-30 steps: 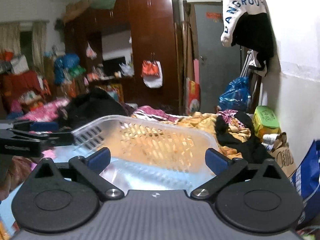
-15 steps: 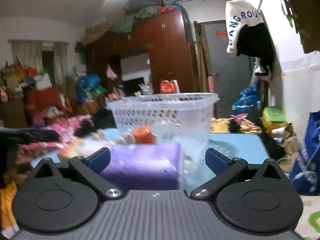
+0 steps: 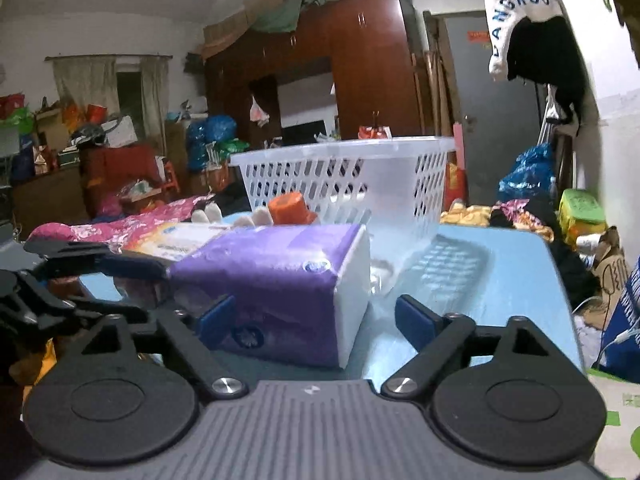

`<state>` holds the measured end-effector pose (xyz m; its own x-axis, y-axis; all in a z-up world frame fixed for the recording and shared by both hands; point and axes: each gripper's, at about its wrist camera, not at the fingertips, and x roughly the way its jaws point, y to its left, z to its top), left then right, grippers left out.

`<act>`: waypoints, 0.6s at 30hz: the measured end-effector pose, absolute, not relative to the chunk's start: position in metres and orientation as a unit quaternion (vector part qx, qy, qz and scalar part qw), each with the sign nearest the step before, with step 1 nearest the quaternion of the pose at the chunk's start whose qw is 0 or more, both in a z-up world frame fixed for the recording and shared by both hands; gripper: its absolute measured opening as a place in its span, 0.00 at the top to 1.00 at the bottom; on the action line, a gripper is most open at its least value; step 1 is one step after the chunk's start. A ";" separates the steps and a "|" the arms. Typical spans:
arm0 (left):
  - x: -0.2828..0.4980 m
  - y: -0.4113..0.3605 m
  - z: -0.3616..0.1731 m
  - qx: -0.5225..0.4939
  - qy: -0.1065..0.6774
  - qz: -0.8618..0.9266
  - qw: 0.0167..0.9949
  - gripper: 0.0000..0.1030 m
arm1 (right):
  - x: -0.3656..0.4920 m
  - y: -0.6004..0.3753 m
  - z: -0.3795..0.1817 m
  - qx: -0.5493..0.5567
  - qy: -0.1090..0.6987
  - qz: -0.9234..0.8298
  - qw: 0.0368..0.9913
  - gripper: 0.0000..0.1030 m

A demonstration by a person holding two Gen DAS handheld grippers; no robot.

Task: Organize objects
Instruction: 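Grasp the purple tissue pack with both tools at its ends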

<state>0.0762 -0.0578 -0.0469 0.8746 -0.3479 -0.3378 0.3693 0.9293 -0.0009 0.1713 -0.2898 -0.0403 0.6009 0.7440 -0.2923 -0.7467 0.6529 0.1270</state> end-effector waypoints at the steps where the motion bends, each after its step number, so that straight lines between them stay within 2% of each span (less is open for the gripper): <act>1: 0.082 -0.058 -0.050 0.028 0.170 -0.187 0.967 0.41 | 0.166 -0.290 -0.046 -0.003 0.162 0.419 0.894 0.24; 4: 0.096 -0.051 -0.054 0.005 0.176 -0.183 0.967 0.47 | 0.167 -0.292 -0.050 -0.003 0.161 0.434 0.886 0.32; 6: 0.100 -0.051 -0.055 0.006 0.172 -0.179 0.969 0.48 | 0.167 -0.293 -0.052 0.002 0.162 0.446 0.880 0.41; 10: 0.100 -0.053 -0.057 0.015 0.164 -0.177 0.970 0.51 | 0.163 -0.293 -0.054 -0.010 0.154 0.443 0.883 0.44; 14: 0.096 -0.055 -0.056 0.024 0.146 -0.167 0.975 0.57 | 0.155 -0.296 -0.053 -0.003 0.145 0.435 0.889 0.54; 18: 0.091 -0.055 -0.053 0.029 0.138 -0.170 0.975 0.58 | 0.144 -0.290 -0.050 -0.018 0.136 0.417 0.898 0.55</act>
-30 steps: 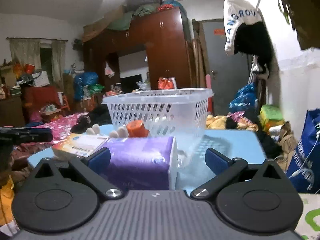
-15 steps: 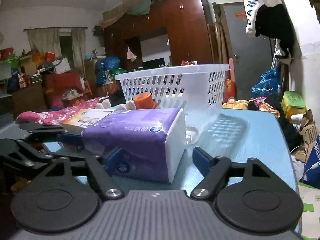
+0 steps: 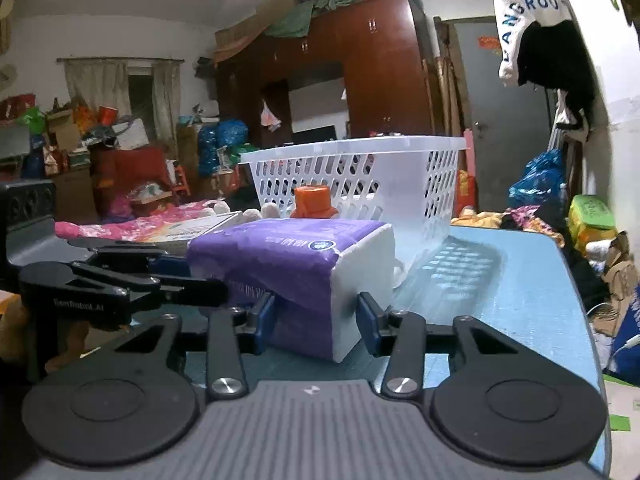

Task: Organize objects
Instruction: 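Grasp the purple tissue pack with both tools at its ends, then carry the tissue pack over the basket and open both tools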

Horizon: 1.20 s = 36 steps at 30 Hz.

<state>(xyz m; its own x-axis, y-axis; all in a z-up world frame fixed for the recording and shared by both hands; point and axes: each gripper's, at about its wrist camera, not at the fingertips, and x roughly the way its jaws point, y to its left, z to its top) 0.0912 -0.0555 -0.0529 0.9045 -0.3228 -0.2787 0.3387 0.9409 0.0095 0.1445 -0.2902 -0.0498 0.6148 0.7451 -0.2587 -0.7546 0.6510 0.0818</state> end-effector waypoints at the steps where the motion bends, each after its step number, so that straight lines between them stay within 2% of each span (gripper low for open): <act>1: 0.089 -0.055 -0.052 0.030 0.134 -0.170 0.976 0.58 | 0.141 -0.289 -0.049 -0.020 0.131 0.415 0.900 0.55; 13: 0.060 -0.055 -0.028 0.045 0.082 -0.169 0.981 0.59 | 0.120 -0.283 -0.025 -0.033 0.085 0.401 0.912 0.55; 21: 0.054 -0.042 0.018 0.050 0.032 -0.152 0.987 0.59 | 0.122 -0.267 0.017 -0.044 0.037 0.400 0.915 0.55; 28: 0.086 -0.025 0.073 0.063 0.006 -0.130 0.989 0.59 | 0.160 -0.244 0.063 -0.052 0.019 0.408 0.911 0.55; 36: 0.161 -0.003 0.100 0.072 0.044 -0.115 0.990 0.59 | 0.223 -0.215 0.077 -0.042 0.059 0.403 0.912 0.55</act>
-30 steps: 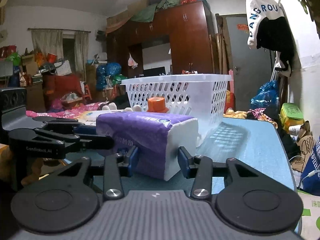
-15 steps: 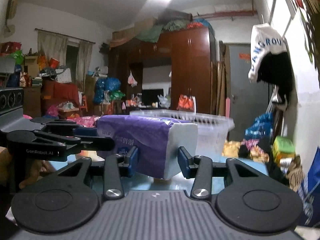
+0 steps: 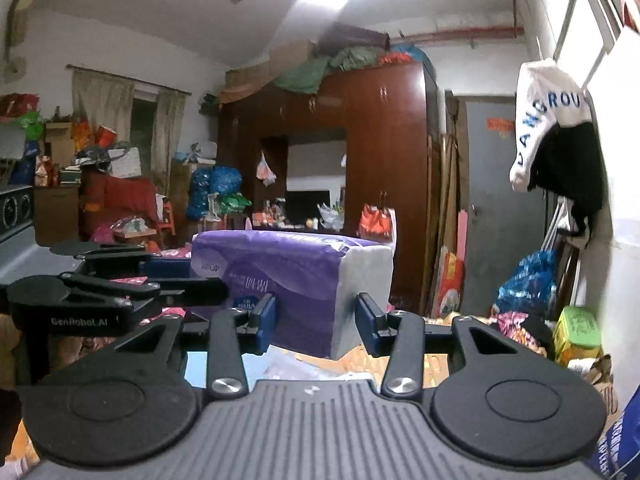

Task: Organize objects
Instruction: 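Carry the tissue pack over the basket and open both tools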

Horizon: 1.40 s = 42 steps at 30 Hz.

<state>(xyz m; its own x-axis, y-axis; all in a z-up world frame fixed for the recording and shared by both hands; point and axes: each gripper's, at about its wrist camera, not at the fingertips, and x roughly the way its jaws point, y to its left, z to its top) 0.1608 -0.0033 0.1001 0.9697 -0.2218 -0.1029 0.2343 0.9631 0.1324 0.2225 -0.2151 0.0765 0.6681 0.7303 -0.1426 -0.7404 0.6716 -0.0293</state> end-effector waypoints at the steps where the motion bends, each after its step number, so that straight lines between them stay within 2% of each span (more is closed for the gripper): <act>1: 0.171 0.000 0.100 0.071 0.054 -0.115 0.989 0.59 | 0.231 -0.212 0.074 -0.039 0.070 0.401 0.912 0.55; 14: 0.265 0.021 0.075 0.056 0.163 -0.123 0.977 0.58 | 0.285 -0.191 0.047 -0.038 0.180 0.360 0.915 0.55; 26: 0.280 0.017 0.065 0.063 0.189 -0.118 0.973 0.58 | 0.294 -0.190 0.050 -0.046 0.194 0.339 0.919 0.55; 29: 0.286 0.014 0.060 0.072 0.200 -0.118 0.970 0.53 | 0.298 -0.187 0.049 -0.054 0.197 0.336 0.919 0.54; 31: 0.285 0.012 0.059 0.083 0.196 -0.114 0.970 0.50 | 0.298 -0.187 0.049 -0.050 0.199 0.338 0.919 0.50; 32: 0.284 0.012 0.060 0.086 0.192 -0.111 0.971 0.44 | 0.297 -0.187 0.049 -0.050 0.197 0.334 0.921 0.40; 33: 0.281 0.013 0.062 0.084 0.187 -0.105 0.973 0.40 | 0.296 -0.188 0.051 -0.051 0.192 0.328 0.924 0.34; 34: 0.279 0.014 0.065 0.084 0.180 -0.099 0.975 0.29 | 0.293 -0.189 0.052 -0.053 0.183 0.322 0.927 0.24; 35: 0.275 0.016 0.068 0.081 0.176 -0.107 0.975 0.24 | 0.291 -0.191 0.055 -0.052 0.179 0.318 0.930 0.17; 37: 0.262 0.017 0.075 0.086 0.160 -0.096 0.979 0.24 | 0.288 -0.197 0.060 -0.040 0.174 0.316 0.932 0.10; 38: 0.255 0.018 0.078 0.088 0.152 -0.091 0.980 0.21 | 0.285 -0.199 0.063 -0.033 0.170 0.313 0.934 0.02; 40: 0.238 0.020 0.082 0.089 0.140 -0.099 0.981 0.15 | 0.277 -0.205 0.067 -0.021 0.159 0.310 0.937 0.00; 42: 0.223 0.019 0.084 0.093 0.133 -0.102 0.981 0.15 | 0.267 -0.209 0.068 -0.011 0.159 0.317 0.935 0.00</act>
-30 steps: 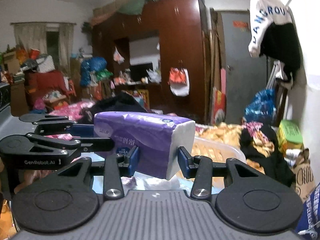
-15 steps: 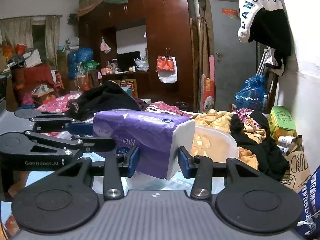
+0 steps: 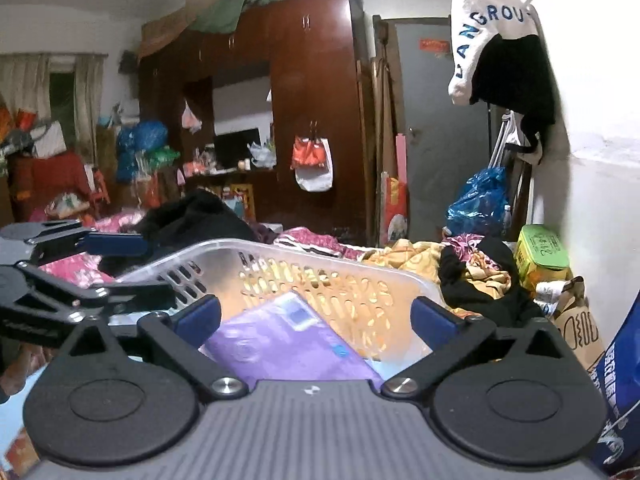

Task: Organize objects
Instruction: 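Carry the tissue pack over the basket and open both tools, then grasp the white-and-orange medicine box with both tools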

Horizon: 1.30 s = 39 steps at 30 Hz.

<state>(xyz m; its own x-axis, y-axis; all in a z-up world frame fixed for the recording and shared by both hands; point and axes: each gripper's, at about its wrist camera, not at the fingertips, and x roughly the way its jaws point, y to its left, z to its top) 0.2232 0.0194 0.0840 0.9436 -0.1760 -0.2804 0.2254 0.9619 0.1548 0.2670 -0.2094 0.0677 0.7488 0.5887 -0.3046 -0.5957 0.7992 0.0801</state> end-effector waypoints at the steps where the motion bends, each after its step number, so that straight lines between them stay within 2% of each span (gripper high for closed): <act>1: 0.213 0.020 0.083 0.096 0.129 -0.103 0.982 0.15 | 0.259 -0.212 0.067 -0.009 0.157 0.321 0.934 0.00; 7: 0.152 0.027 0.071 0.105 0.114 -0.101 0.983 0.15 | 0.212 -0.227 0.044 0.010 0.136 0.353 0.926 0.00; 15: 0.072 0.060 0.022 0.052 0.105 -0.085 0.989 0.15 | 0.153 -0.226 -0.005 0.019 0.120 0.398 0.910 0.00; 20: 0.056 0.074 -0.008 0.019 0.112 -0.080 0.990 0.15 | 0.139 -0.210 -0.019 -0.009 0.108 0.420 0.901 0.00; 26: 0.055 0.071 -0.026 0.032 0.108 -0.120 0.986 0.15 | 0.141 -0.196 -0.021 -0.031 0.100 0.449 0.888 0.01; 30: 0.056 0.063 -0.032 0.053 0.108 -0.139 0.983 0.15 | 0.135 -0.187 -0.031 -0.050 0.092 0.460 0.881 0.08; 36: 0.054 0.063 -0.043 0.052 0.112 -0.162 0.979 0.15 | 0.131 -0.183 -0.038 -0.061 0.097 0.474 0.873 0.30; 39: 0.054 0.065 -0.044 0.048 0.112 -0.171 0.978 0.19 | 0.132 -0.186 -0.039 -0.055 0.103 0.481 0.869 0.40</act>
<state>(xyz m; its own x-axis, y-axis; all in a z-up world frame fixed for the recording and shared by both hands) 0.0544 0.0649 -0.0442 0.9167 -0.3228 -0.2357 0.3441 0.9373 0.0547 0.1322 -0.1856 -0.0392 0.5161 0.8246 -0.2316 -0.8473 0.5311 0.0029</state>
